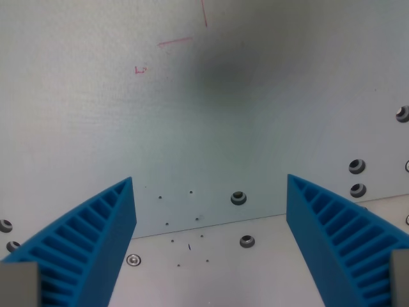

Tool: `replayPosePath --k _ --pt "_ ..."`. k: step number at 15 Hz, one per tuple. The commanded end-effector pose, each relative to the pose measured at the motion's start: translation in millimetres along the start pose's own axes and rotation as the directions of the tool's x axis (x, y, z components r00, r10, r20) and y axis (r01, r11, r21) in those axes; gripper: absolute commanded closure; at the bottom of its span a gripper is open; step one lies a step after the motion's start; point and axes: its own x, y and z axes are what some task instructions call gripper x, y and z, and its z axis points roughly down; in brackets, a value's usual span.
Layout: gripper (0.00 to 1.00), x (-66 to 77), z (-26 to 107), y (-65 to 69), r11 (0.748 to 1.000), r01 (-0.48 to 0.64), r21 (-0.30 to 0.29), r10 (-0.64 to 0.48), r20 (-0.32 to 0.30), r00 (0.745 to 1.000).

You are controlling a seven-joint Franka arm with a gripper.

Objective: Move in gripper positive y

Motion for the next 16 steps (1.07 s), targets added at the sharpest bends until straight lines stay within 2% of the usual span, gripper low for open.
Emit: replayPosePath --k 1,16 --pt "0.00 -0.1 -2.2 5.0 1.000 -0.001 0.000 0.001 -0.005 1.000" --pt "0.00 -0.2 -2.2 80.0 1.000 -0.001 0.000 0.001 -0.005 1.000"
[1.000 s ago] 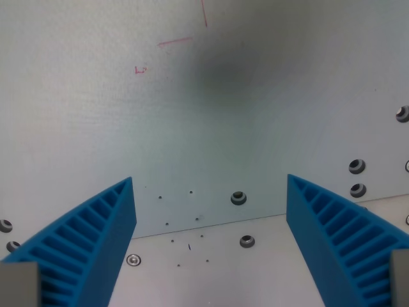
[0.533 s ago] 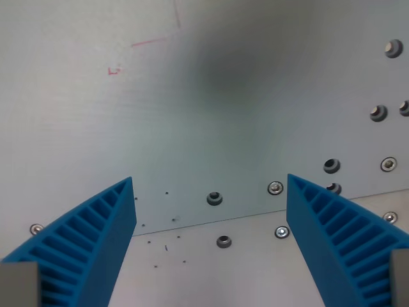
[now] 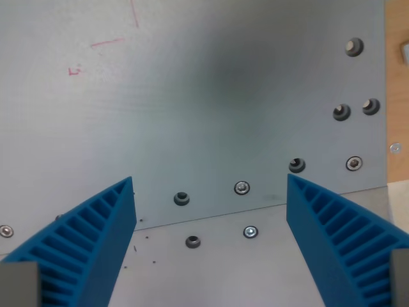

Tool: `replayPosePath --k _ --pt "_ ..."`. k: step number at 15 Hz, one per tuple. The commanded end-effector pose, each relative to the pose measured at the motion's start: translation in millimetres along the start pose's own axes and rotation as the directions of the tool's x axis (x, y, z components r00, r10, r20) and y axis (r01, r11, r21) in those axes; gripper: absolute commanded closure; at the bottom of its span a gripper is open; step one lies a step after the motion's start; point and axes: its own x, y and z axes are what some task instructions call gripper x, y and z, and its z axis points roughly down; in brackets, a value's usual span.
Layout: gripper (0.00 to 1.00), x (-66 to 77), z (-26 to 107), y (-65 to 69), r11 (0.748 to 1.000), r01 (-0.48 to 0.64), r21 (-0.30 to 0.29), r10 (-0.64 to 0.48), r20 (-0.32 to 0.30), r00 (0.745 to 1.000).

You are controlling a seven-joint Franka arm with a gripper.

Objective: Move in gripper positive y

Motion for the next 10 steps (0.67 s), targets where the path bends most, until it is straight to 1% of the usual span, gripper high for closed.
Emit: replayPosePath --k 1,10 --pt "0.00 3.8 -2.3 15.3 1.000 0.015 0.004 -0.015 -0.003 1.000" --pt "0.00 4.4 -2.1 60.3 1.000 0.015 0.004 -0.015 -0.003 1.000"
